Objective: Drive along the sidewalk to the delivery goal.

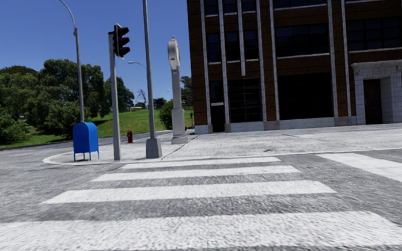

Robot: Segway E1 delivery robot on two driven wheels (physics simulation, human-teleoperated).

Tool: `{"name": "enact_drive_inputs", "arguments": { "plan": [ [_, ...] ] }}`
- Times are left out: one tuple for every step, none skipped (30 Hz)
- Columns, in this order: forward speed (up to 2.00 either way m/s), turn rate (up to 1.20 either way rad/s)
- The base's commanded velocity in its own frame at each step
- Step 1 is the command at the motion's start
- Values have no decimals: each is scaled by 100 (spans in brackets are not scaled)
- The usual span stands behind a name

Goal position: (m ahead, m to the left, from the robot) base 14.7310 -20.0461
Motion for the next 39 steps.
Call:
{"name": "enact_drive_inputs", "arguments": {
  "plan": [
    [200,0],
    [200,0],
    [200,0],
    [200,0],
    [200,0],
    [200,0],
    [200,0],
    [200,0],
    [200,0],
    [200,0],
    [200,0],
    [200,0],
    [200,0],
    [200,0],
    [200,0],
    [200,0],
    [200,0],
    [200,0],
    [200,0],
    [200,0],
    [200,0],
    [200,0],
    [200,0],
    [200,0],
    [200,0],
    [200,0],
    [200,0],
    [200,0],
    [200,0],
    [200,0],
    [200,0],
    [200,0],
    [200,0],
    [200,0],
    [200,0],
    [200,0],
    [200,0],
    [200,0],
    [200,0]
  ]
}}
